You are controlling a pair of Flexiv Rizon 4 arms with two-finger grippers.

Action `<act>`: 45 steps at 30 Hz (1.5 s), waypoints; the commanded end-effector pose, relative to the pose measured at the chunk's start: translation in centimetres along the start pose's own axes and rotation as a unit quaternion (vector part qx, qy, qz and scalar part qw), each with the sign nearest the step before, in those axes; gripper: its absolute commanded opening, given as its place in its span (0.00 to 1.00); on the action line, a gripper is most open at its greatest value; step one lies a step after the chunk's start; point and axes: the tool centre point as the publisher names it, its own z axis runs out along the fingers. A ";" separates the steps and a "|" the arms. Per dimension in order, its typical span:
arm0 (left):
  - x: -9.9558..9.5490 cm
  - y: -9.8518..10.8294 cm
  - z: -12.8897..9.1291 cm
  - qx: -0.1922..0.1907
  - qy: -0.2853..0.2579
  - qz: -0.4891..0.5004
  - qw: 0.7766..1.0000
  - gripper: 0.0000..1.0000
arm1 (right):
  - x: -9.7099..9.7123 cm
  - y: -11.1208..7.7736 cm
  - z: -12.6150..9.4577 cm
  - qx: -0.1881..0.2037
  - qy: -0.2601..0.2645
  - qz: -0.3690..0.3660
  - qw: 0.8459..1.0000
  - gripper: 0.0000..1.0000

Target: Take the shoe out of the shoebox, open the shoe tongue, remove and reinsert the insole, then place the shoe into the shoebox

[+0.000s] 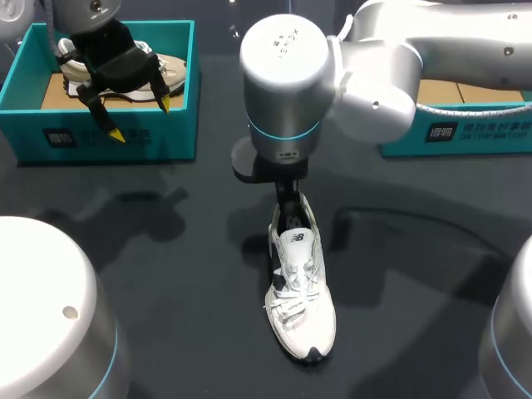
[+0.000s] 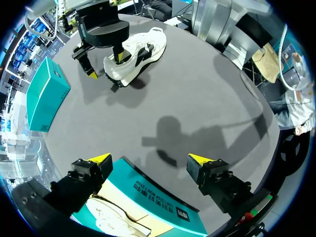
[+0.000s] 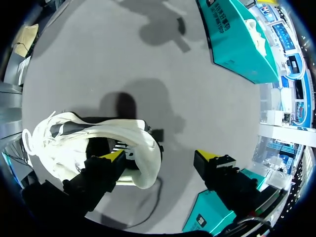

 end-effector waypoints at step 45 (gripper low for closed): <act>0.0 0.0 0.0 -0.001 0.001 0.000 1.000 1.00 | 1.0 -0.7 4.5 -0.022 0.050 0.016 0.998 0.49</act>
